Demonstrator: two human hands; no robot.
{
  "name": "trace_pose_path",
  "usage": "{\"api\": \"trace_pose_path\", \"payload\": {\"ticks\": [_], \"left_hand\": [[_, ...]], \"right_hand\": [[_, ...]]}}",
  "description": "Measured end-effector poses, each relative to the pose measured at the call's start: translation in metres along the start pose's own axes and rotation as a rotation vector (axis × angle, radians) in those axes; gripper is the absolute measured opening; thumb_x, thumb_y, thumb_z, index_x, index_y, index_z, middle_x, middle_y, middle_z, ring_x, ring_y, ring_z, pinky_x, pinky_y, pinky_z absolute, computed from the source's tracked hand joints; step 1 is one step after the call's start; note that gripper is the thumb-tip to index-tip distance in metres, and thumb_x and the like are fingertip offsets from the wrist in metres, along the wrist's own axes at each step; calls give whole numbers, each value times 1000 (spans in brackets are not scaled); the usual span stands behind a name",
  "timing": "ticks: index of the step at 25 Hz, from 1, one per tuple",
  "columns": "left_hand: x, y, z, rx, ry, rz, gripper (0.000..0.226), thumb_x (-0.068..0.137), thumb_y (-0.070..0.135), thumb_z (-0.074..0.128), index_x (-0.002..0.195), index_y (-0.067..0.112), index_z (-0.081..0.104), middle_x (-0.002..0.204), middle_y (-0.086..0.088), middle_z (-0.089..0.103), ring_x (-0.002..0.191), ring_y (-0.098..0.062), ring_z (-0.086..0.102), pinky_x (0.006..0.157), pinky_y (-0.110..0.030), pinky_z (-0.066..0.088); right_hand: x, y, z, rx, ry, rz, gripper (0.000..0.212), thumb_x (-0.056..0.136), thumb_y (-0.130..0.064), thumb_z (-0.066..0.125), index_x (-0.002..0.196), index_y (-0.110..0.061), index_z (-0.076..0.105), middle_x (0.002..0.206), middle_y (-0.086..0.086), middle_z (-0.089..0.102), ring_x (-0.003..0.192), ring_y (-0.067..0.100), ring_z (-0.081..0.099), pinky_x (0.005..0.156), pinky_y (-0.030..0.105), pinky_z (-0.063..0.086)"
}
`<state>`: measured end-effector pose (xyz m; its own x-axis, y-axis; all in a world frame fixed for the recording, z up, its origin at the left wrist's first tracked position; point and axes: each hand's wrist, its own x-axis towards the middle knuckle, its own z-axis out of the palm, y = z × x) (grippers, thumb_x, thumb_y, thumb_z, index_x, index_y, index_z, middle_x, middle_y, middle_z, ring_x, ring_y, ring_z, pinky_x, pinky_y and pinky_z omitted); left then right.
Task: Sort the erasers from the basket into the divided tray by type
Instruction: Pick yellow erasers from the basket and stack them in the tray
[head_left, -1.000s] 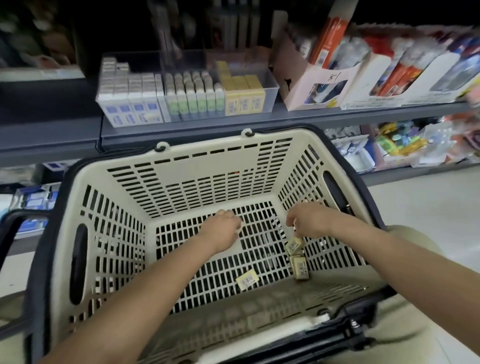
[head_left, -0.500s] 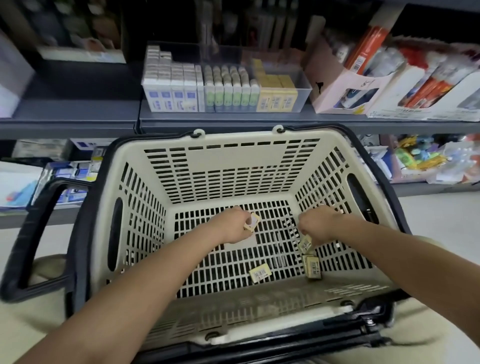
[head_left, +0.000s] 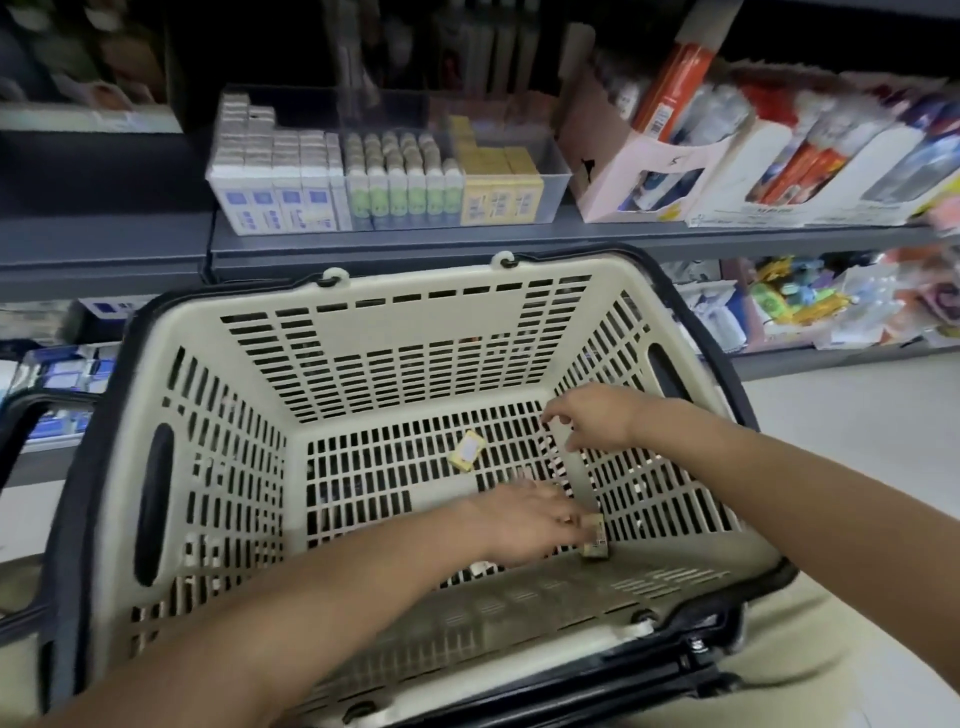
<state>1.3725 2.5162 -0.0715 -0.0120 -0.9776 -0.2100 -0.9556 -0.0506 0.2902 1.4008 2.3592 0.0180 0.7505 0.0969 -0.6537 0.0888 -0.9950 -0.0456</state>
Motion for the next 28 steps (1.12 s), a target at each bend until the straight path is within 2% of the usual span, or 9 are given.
{"api": "trace_pose_path", "payload": {"ticks": [2, 7, 9, 12, 16, 19, 21, 23, 28], "left_hand": [[24, 15, 9, 159, -65, 83, 55, 94, 19, 48, 145, 23, 28, 155, -4, 21, 141, -25, 18, 109, -43, 30], [24, 3, 14, 170, 9, 61, 44, 96, 19, 43, 140, 19, 37, 143, -7, 36, 125, -27, 34, 98, -41, 35], [0, -17, 19, 170, 4, 42, 43, 94, 16, 47, 137, 17, 41, 143, -11, 35, 128, -29, 33, 101, -41, 33], [-44, -42, 24, 89, 23, -44, 35, 97, 31, 41, 125, 14, 53, 143, -9, 37, 130, -25, 32, 106, -40, 29], [-73, -48, 27, 35, -2, -129, 37, 98, 38, 38, 123, 17, 54, 141, -3, 42, 128, -20, 37, 104, -39, 34], [-79, -45, 27, -17, 29, -232, 41, 97, 38, 41, 132, 18, 45, 141, -3, 42, 127, -20, 39, 106, -39, 36], [-82, -43, 27, -85, 69, -328, 43, 95, 37, 46, 134, 20, 43, 139, -2, 41, 125, -19, 40, 106, -36, 37], [-83, -44, 24, -211, 112, -459, 44, 93, 33, 50, 134, 18, 41, 135, -1, 42, 122, -17, 42, 103, -32, 39], [-75, -45, 19, -561, 207, -777, 38, 90, 29, 58, 124, 15, 50, 125, -3, 52, 110, -16, 51, 97, -30, 42]], "right_hand": [[-4, 1, 1, 12, -8, 18, 49, 89, -26, 59, 135, -23, 44, 131, 3, 54, 119, 21, 49, 96, 35, 42], [-7, 0, 4, 14, -62, 28, 45, 90, -30, 57, 132, -21, 46, 132, 0, 52, 119, 20, 49, 94, 35, 42], [-4, -2, 4, 16, -49, 10, 44, 90, -30, 57, 132, -21, 47, 132, 1, 52, 119, 21, 49, 94, 35, 42], [5, -8, 12, 16, -52, -22, 42, 88, -28, 60, 128, -20, 50, 129, 1, 54, 115, 21, 52, 87, 32, 43], [13, -15, 50, -127, -293, -47, 42, 80, -21, 70, 118, -13, 56, 116, 4, 59, 101, 22, 58, 86, 36, 49], [16, -13, 68, -285, -393, -52, 29, 78, -20, 71, 101, -10, 57, 102, 4, 57, 87, 22, 56, 71, 34, 47], [17, -11, 72, -287, -380, -39, 31, 78, -20, 71, 105, -11, 59, 99, 3, 57, 84, 21, 55, 66, 33, 43], [20, -11, 76, -232, -385, -45, 31, 77, -21, 71, 105, -14, 61, 103, 2, 59, 87, 20, 56, 66, 32, 42], [20, -21, 73, 73, -370, -81, 20, 75, -16, 74, 80, -22, 55, 86, -6, 56, 84, 16, 55, 70, 27, 44]]}}
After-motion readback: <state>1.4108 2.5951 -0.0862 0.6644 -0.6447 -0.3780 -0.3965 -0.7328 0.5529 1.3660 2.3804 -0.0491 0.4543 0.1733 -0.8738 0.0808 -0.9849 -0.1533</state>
